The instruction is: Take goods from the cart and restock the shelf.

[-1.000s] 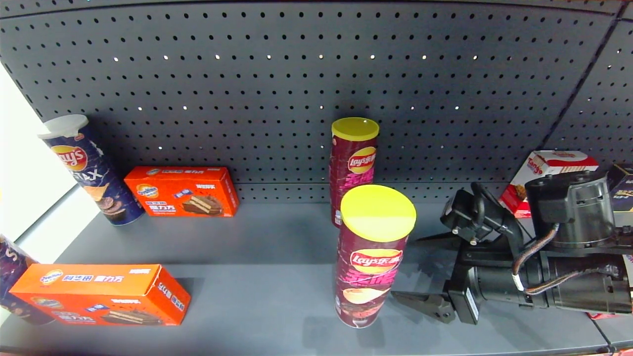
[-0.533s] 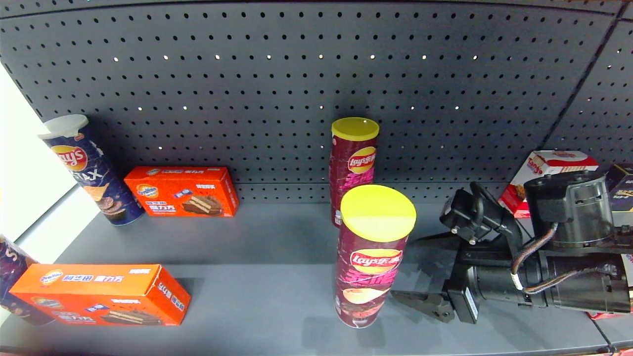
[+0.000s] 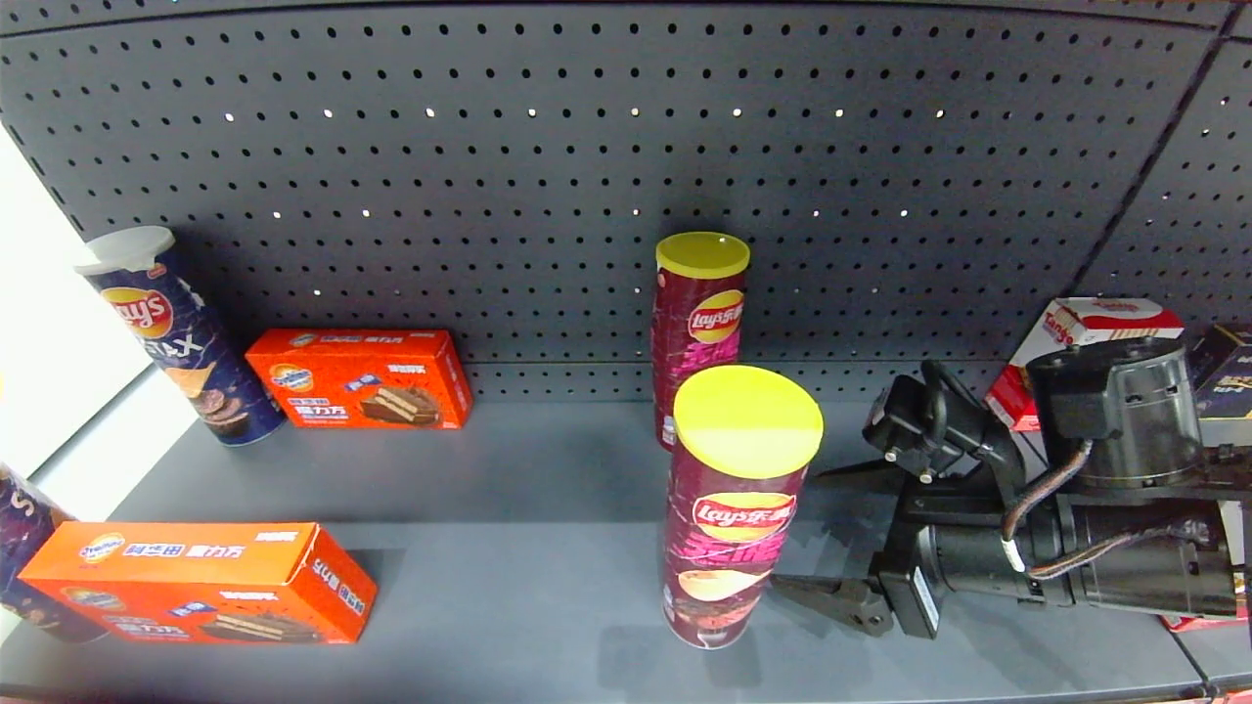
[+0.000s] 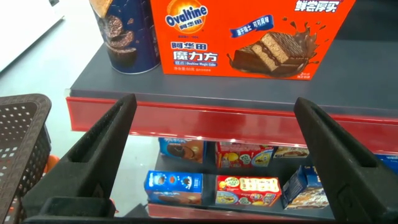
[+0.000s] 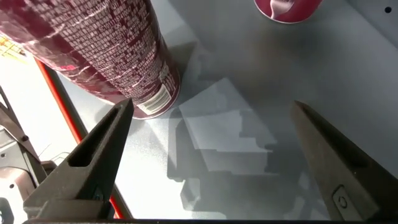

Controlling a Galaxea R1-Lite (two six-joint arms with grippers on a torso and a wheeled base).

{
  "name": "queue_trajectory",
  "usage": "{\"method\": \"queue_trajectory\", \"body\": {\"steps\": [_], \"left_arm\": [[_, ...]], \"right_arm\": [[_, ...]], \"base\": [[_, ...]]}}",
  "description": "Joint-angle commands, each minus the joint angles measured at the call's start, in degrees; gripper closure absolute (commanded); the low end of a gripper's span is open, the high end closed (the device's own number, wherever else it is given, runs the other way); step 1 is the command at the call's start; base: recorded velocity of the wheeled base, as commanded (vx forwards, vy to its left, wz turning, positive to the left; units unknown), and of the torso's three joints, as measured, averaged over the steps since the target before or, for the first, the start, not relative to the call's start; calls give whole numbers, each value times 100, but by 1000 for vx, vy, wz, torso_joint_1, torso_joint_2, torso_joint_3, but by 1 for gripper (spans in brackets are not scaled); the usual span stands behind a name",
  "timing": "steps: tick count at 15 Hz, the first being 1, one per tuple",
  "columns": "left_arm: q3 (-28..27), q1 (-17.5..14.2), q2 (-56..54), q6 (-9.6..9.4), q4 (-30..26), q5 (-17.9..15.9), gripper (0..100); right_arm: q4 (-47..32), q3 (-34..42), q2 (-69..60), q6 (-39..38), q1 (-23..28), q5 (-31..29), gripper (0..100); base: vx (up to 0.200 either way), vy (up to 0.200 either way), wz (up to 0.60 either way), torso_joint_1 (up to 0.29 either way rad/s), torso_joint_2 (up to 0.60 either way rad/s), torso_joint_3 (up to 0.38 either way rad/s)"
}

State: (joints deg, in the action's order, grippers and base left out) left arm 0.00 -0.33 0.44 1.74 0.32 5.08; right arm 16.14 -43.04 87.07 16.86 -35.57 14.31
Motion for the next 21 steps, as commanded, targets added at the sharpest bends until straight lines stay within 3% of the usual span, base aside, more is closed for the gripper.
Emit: {"method": "queue_trajectory", "body": {"steps": [1, 13, 18, 21], "left_arm": [[0, -2, 9, 1, 3, 1, 0], [0, -2, 9, -7, 3, 1, 0], [0, -2, 9, -16, 3, -7, 0], [0, -2, 18, -25, 3, -34, 0]], "right_arm": [[3, -2, 39, 2, -2, 1, 0], [161, 121, -207, -42, 138, -43, 0], [407, 156, -1438, -209, 1659, -43, 0], [416, 552, -2624, -368, 2687, -43, 0]], "base": [[0, 0, 0, 0, 0, 0], [0, 0, 0, 0, 0, 0], [0, 0, 0, 0, 0, 0], [0, 0, 0, 0, 0, 0]]}}
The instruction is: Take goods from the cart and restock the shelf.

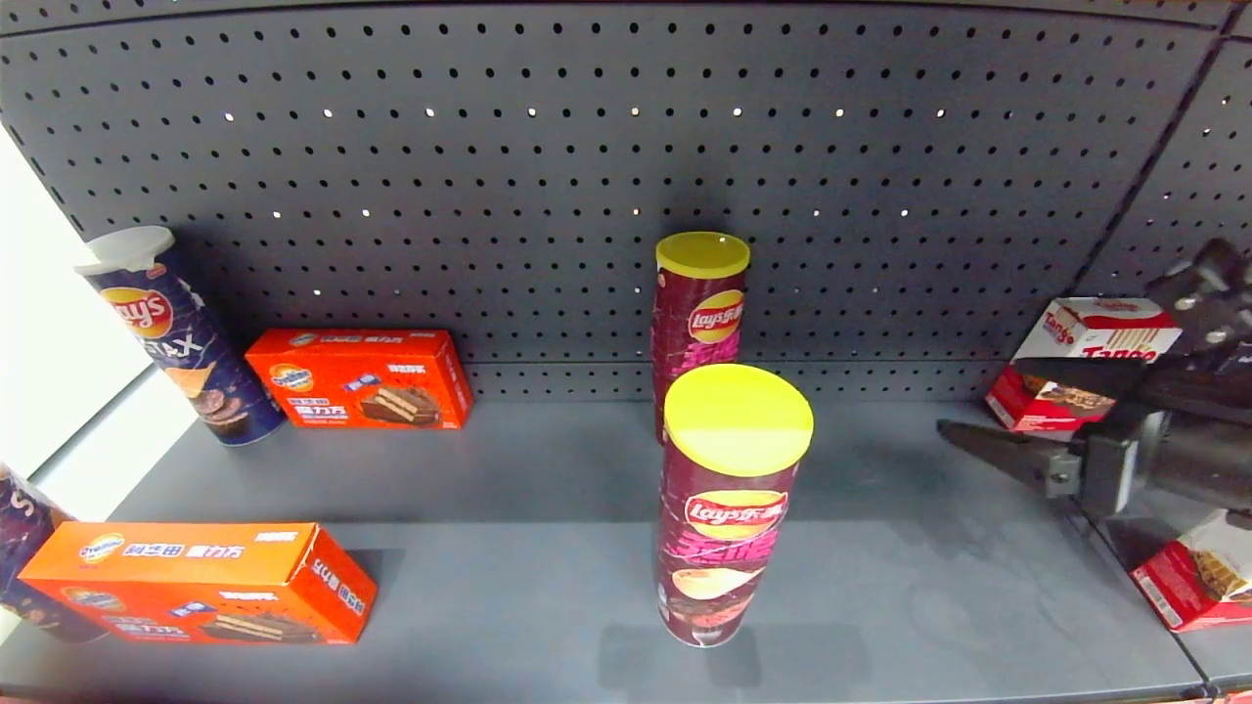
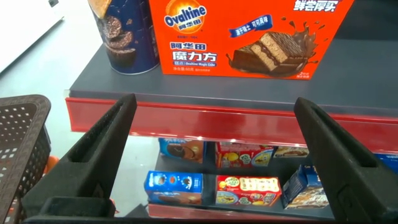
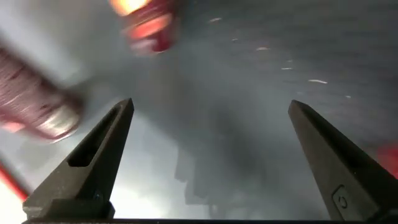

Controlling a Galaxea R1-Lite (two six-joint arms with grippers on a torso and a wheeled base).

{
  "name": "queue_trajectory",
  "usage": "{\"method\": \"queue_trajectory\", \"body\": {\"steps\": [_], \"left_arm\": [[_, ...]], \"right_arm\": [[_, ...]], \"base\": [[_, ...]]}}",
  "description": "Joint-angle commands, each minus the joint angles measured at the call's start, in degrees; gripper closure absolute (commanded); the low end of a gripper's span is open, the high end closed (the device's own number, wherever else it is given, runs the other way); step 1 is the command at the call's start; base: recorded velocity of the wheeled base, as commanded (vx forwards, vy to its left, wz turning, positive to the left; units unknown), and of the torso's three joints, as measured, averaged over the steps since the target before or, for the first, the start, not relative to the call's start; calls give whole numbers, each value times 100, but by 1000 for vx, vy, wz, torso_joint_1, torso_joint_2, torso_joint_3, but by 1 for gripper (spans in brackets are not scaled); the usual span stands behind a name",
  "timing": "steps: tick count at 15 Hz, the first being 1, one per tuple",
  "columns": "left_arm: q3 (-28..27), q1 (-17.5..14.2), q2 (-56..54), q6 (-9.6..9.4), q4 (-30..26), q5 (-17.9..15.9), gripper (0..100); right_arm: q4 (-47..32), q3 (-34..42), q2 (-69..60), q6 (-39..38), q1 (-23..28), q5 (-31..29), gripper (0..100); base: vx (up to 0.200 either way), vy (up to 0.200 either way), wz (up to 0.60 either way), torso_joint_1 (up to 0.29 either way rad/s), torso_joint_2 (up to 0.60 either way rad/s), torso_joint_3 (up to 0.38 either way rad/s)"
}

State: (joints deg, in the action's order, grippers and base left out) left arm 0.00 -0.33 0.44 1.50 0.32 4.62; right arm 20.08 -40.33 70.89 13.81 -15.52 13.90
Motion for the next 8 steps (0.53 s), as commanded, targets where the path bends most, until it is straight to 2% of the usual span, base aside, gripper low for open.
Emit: {"method": "queue_trajectory", "body": {"steps": [1, 3, 6, 8], "left_arm": [[0, -2, 9, -1, 3, -49, 0], [0, 7, 18, -9, -5, -67, 0], [0, 24, 9, -9, -5, -67, 0], [0, 24, 18, -1, -5, -67, 0]], "right_arm": [[14, 508, -1455, -63, 1104, -1, 0], [5, 1132, -2562, -45, 1719, -124, 0], [-65, 1853, -3951, -45, 1816, -766, 0], [-127, 2020, -4338, -45, 1824, -898, 0]], "base": [[0, 0, 0, 0, 0, 0], [0, 0, 0, 0, 0, 0], [0, 0, 0, 0, 0, 0], [0, 0, 0, 0, 0, 0]]}}
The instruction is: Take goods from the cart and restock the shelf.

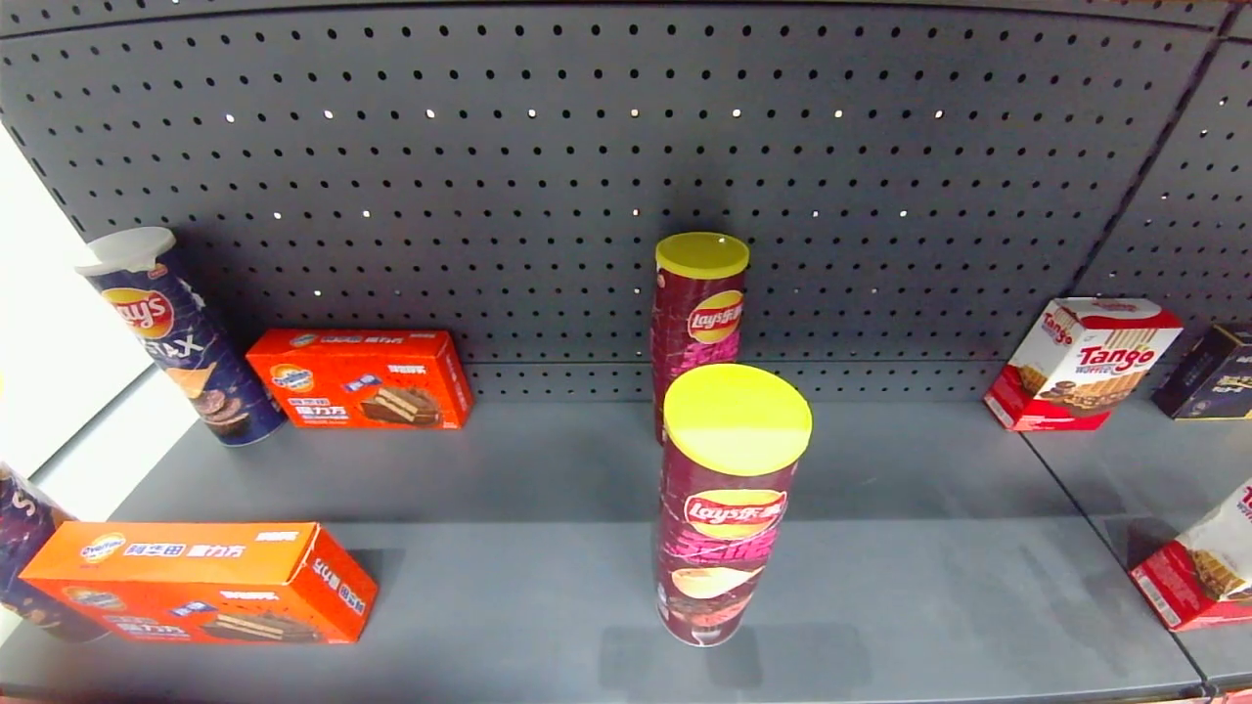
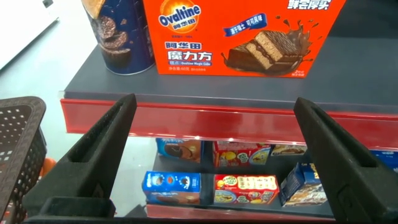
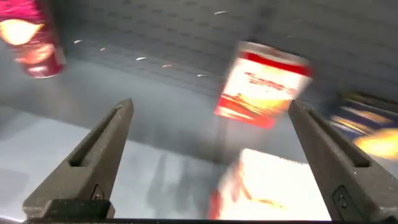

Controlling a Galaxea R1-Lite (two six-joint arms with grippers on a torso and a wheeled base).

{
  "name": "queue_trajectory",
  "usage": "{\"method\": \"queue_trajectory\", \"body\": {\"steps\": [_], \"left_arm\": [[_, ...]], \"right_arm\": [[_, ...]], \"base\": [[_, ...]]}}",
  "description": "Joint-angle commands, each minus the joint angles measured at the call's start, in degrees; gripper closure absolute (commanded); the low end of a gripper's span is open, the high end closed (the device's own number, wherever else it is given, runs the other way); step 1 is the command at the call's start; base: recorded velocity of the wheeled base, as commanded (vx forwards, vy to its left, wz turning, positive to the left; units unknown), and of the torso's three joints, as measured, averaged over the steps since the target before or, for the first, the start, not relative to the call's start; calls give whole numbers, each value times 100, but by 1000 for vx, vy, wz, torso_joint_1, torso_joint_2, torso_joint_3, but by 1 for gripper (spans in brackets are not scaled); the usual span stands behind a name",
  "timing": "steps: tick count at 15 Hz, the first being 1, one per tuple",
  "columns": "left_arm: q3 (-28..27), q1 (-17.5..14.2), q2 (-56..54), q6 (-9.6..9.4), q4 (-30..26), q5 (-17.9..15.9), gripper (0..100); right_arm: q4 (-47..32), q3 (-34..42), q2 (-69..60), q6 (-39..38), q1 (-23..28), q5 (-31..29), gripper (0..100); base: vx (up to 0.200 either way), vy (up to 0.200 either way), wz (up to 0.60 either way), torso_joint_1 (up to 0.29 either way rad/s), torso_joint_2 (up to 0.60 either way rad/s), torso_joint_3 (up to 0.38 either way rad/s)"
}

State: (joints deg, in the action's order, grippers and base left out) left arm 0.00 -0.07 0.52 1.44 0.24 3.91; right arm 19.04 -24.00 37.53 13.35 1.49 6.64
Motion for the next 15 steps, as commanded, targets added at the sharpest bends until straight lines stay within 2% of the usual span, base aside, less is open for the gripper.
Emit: {"method": "queue_trajectory", "body": {"steps": [1, 4, 5, 6, 9, 11, 15], "left_arm": [[0, -1, 9, -3, 2, 4, 0], [0, -1, 0, 14, 11, 22, 0], [0, -1, 9, 14, 11, 22, 0], [0, -1, 9, 6, 11, 22, 0], [0, -1, 0, 6, 11, 22, 0], [0, -1, 9, 14, 11, 31, 0], [0, -1, 9, -21, 11, 13, 0]], "right_arm": [[-718, 476, -1653, -17, 124, -260, 0], [-2089, 476, -2690, -69, 115, -269, 0], [-2669, 695, -3305, -333, 97, -260, 0], [-2458, 1020, -3340, -456, 97, -269, 0], [-1043, 2400, -3332, -711, 97, -304, 0], [-1614, 2400, -3332, -860, 97, -286, 0], [-1939, 2383, -3727, -1221, -140, -383, 0]], "base": [[0, 0, 0, 0, 0, 0], [0, 0, 0, 0, 0, 0], [0, 0, 0, 0, 0, 0], [0, 0, 0, 0, 0, 0], [0, 0, 0, 0, 0, 0], [0, 0, 0, 0, 0, 0], [0, 0, 0, 0, 0, 0]]}}
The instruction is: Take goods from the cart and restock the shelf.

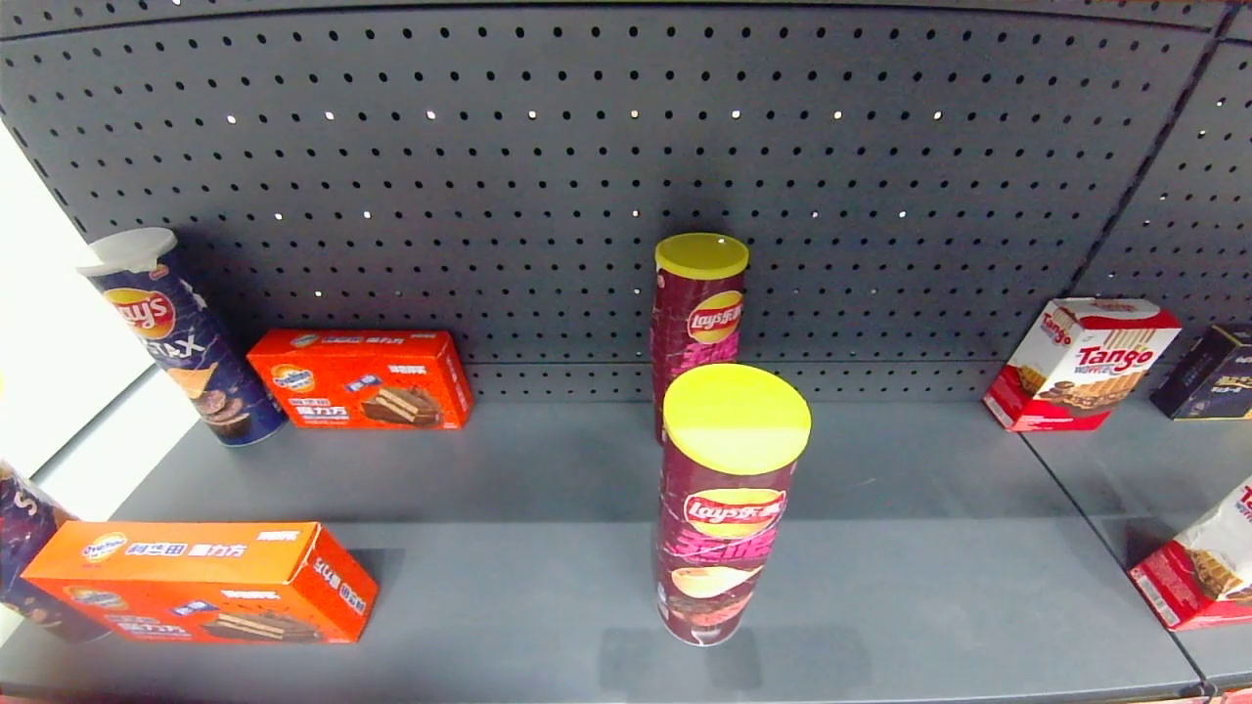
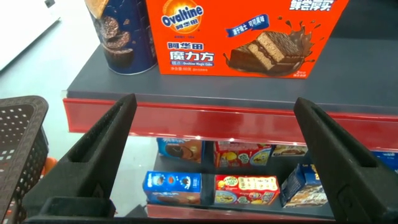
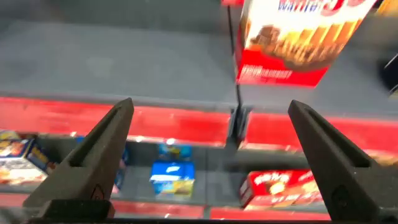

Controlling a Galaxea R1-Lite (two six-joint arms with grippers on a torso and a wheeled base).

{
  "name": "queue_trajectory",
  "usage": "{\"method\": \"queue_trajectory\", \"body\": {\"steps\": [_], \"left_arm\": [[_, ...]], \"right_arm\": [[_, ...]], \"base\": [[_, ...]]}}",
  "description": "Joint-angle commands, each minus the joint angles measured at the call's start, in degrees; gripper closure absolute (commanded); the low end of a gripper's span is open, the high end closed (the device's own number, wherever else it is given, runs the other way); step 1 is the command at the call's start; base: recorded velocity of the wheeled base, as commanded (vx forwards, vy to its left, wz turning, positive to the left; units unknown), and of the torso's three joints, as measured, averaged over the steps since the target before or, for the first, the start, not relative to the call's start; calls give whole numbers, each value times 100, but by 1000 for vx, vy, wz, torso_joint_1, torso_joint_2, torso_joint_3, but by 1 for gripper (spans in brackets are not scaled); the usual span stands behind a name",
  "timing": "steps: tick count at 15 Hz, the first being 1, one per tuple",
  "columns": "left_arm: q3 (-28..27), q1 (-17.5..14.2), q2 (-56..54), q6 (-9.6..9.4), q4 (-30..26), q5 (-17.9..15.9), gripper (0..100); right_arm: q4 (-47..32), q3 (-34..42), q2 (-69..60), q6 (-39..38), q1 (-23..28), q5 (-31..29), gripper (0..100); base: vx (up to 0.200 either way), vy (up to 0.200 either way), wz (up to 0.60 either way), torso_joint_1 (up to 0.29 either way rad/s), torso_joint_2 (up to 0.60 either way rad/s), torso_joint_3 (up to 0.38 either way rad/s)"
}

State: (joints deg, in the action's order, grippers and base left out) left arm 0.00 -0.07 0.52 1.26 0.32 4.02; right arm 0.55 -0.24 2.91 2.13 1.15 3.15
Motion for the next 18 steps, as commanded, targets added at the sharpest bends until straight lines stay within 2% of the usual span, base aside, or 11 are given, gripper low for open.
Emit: {"method": "queue_trajectory", "body": {"steps": [1, 7, 9, 10, 13, 18], "left_arm": [[0, -1, 9, -20, 3, -7, 0], [0, -10, 9, -20, 3, 2, 0], [0, -1, 9, -90, -14, -24, 0], [0, -1, 9, -187, -5, -95, 0], [0, -1, 9, -20, -5, -103, 0], [0, -1, 9, -20, 3, -95, 0]], "right_arm": [[-90, 16, -274, -161, -106, -86, 0], [-90, 16, -274, -178, -106, -112, 0], [-90, 16, -274, -178, -106, -104, 0], [-90, 16, -274, -178, -106, -112, 0], [-90, 16, -274, -178, -106, -112, 0], [-90, 16, -274, -178, -106, -112, 0]], "base": [[0, 0, 0, 0, 0, 0], [0, 0, 0, 0, 0, 0], [0, -200, 0, 7, 0, 7], [0, -200, 0, -7, -2, 2], [0, 0, 0, 0, 0, 0], [0, 0, 0, 0, 0, 0]]}}
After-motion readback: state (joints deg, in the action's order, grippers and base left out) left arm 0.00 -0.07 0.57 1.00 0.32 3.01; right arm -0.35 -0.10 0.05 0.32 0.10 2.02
